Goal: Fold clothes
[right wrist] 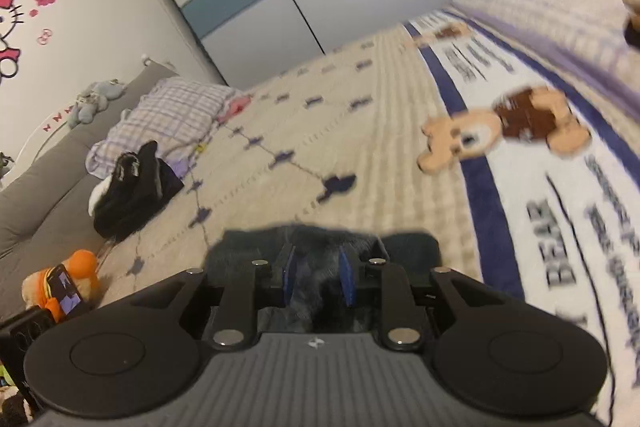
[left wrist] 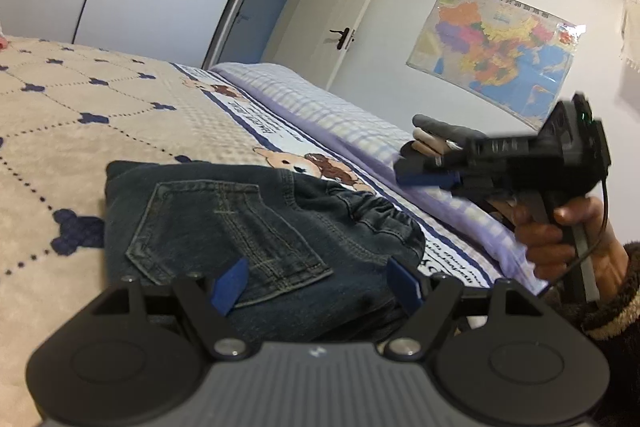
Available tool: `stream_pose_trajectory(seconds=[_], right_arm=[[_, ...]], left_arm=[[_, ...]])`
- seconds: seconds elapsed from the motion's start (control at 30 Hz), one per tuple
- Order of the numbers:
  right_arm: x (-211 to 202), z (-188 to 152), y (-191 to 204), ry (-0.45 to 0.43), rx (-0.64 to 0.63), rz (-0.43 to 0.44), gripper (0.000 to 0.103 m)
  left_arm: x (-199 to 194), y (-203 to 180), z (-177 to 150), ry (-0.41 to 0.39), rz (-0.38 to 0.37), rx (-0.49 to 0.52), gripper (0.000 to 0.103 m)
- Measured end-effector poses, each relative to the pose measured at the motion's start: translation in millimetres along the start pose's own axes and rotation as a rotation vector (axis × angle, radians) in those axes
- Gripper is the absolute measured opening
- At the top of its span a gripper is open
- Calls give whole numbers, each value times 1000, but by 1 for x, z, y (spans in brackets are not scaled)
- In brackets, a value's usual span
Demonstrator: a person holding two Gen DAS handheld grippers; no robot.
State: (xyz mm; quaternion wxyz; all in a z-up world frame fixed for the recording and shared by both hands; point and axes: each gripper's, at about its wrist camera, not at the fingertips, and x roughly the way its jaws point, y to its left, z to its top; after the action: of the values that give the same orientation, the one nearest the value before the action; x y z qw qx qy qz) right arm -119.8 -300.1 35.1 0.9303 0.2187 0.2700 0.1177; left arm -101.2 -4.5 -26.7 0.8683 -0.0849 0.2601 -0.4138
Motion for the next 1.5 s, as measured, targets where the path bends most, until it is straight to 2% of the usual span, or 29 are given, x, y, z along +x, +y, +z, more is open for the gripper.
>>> stream_pose_trajectory(seconds=[0.2, 0.37, 0.5, 0.73, 0.87, 0.97, 1.1, 1.5], right_arm=[[36, 19, 33, 37, -112, 52, 27], [80, 24, 59, 105, -198, 75, 27], [120, 20, 72, 174, -235, 60, 27], [158, 6, 91, 270, -251, 167, 25], [175, -7, 93, 314, -301, 123, 24], [184, -16, 95, 309, -355, 70, 23], [189, -17, 92, 288, -364, 42, 23], [191, -16, 86, 262, -310, 32, 24]], left_arm=[[2, -6, 0, 15, -31, 21, 77], [0, -5, -6, 23, -46, 31, 77], [-2, 1, -8, 21, -70, -1, 77], [-5, 5, -14, 8, -96, -22, 77], [-6, 5, -19, -2, -95, -26, 77], [-6, 3, -21, -7, -83, -8, 76], [-8, 2, -21, -9, -81, -3, 76], [-11, 2, -20, -5, -75, -7, 76]])
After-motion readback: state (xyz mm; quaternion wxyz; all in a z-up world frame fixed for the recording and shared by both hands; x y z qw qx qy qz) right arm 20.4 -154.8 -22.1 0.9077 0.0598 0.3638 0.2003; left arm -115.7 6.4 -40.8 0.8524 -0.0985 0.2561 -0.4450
